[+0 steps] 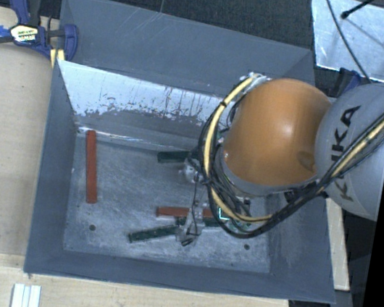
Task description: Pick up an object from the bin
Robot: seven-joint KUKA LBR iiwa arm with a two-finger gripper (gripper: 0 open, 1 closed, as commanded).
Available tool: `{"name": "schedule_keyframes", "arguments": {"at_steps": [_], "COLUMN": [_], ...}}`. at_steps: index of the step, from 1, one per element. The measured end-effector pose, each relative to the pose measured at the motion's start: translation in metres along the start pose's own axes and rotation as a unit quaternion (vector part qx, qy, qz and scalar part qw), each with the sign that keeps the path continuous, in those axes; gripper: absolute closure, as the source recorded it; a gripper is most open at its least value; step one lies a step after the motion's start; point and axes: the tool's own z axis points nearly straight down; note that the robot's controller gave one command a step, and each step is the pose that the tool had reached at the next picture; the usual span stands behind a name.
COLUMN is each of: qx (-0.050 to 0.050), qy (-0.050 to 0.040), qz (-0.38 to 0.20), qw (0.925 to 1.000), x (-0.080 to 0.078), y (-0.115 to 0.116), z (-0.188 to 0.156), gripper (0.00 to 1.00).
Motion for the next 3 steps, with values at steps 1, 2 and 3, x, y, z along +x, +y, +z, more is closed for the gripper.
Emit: {"name": "schedule_keyframes", "arguments": {"at_steps": [1, 2, 3], "qx": [0.000, 0.000, 0.000], "qy": [-0.0066, -0.0062, -0.0065], "qz": [-0.191, -0.190, -0.188], "qw": [0.9815, 0.9818, 0.9821], "x": [-0.0030, -0.0045, -0.0058], "y": [0.0070, 0.0069, 0.0067], "z": [0.1564, 0.1558, 0.1555], "gripper": [0.00, 0.00, 0.00]}}
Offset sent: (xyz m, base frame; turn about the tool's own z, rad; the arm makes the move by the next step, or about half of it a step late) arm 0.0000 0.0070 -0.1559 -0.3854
